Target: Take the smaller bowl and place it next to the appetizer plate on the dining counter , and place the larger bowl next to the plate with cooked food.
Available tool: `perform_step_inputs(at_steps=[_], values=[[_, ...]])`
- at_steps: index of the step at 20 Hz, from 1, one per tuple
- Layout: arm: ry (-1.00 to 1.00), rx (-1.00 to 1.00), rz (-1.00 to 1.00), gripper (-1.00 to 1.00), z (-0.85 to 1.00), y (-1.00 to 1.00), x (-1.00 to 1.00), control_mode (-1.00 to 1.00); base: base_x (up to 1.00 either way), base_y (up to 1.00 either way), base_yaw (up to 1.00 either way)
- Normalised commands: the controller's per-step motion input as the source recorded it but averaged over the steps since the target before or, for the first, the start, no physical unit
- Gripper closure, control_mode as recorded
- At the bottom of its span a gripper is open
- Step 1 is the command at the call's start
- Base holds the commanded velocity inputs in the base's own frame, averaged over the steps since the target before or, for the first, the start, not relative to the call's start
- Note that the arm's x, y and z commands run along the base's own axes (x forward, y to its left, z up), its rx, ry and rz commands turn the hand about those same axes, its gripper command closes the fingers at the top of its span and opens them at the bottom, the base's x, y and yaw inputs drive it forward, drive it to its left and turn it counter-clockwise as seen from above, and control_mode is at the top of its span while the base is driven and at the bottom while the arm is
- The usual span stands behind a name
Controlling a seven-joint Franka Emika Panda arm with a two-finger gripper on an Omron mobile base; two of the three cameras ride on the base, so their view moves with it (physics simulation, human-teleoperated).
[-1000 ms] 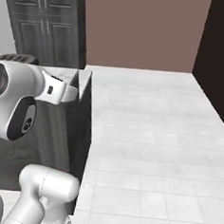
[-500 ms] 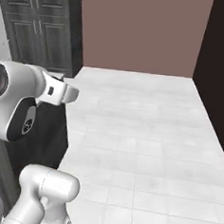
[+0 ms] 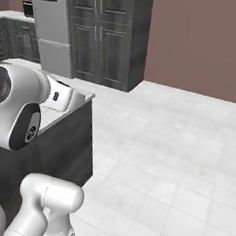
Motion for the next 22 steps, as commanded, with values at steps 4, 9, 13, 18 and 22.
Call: perform_step_inputs(at_steps=[4,9,13,18,22], values=[[0.0,0.0,0.0,-1.0,0.0,0.0,0.0,1.0,1.0,-0.83,0.36],[0.0,0.0,0.0,-1.0,0.0,0.0,0.0,1.0,1.0,-1.0,0.19],[0.0,0.0,0.0,-1.0,0.0,0.0,0.0,1.0,1.0,-1.0,0.15],[0.0,0.0,0.0,-1.0,0.0,0.0,0.0,1.0,1.0,-0.84,0.25],[0.0,0.0,0.0,-1.0,0.0,0.0,0.0,1.0,1.0,-0.56,0.33]])
